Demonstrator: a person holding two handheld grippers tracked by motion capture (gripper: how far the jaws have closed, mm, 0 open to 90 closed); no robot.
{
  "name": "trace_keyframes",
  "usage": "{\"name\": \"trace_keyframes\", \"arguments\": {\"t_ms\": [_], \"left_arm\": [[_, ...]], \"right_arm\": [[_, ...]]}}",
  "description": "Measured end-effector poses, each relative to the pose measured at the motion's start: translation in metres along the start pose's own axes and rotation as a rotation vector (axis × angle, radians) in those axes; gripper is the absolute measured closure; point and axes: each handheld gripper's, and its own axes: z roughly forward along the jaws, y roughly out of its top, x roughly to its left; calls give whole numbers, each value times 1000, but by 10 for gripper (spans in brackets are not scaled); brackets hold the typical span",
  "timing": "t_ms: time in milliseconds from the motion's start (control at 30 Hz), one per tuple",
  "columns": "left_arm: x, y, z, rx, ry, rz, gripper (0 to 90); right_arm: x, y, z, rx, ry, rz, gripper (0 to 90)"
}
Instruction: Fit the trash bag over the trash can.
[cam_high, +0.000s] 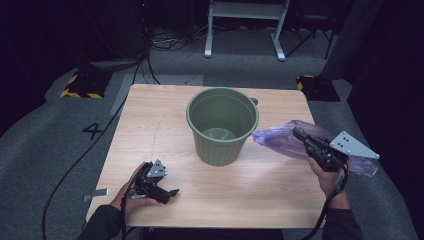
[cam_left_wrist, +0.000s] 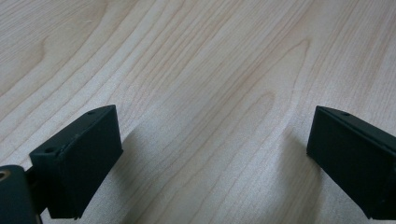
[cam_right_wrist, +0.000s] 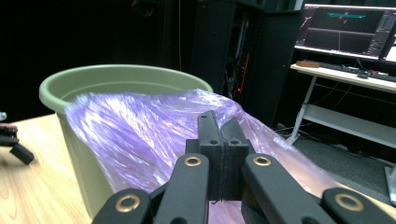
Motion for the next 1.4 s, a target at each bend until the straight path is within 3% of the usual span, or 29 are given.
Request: {"name": "trace_keyframes", "arguments": {"t_ms": [233,433,600,700,800,900,1100,1200,1400], "left_arm": [[0,0,0,1,-1,2,28],[1,1,-1,9,-6,12,42],[2,1,-3,9,-14,20,89],[5,2,-6,8,-24,46,160],[8,3,-10,10,11,42,160],[12,5,-19,-28,32,27,171],[20,15,-47,-149,92,-4,177],[23,23,-60,-205,95,-15,178],[23,40,-79,-279,107,3,177]], "right_arm": [[-1,11,4,-18,-6,-8,900],[1,20,18,-7,-5,-26,900],[4,31,31,5,-3,-48,900],[4,36,38,15,-4,-51,900],[4,38,46,28,-3,-53,900],[5,41,53,45,-2,-66,900],[10,45,67,88,14,-98,899],[14,47,73,105,29,-110,900],[22,53,87,140,55,-143,899]]}}
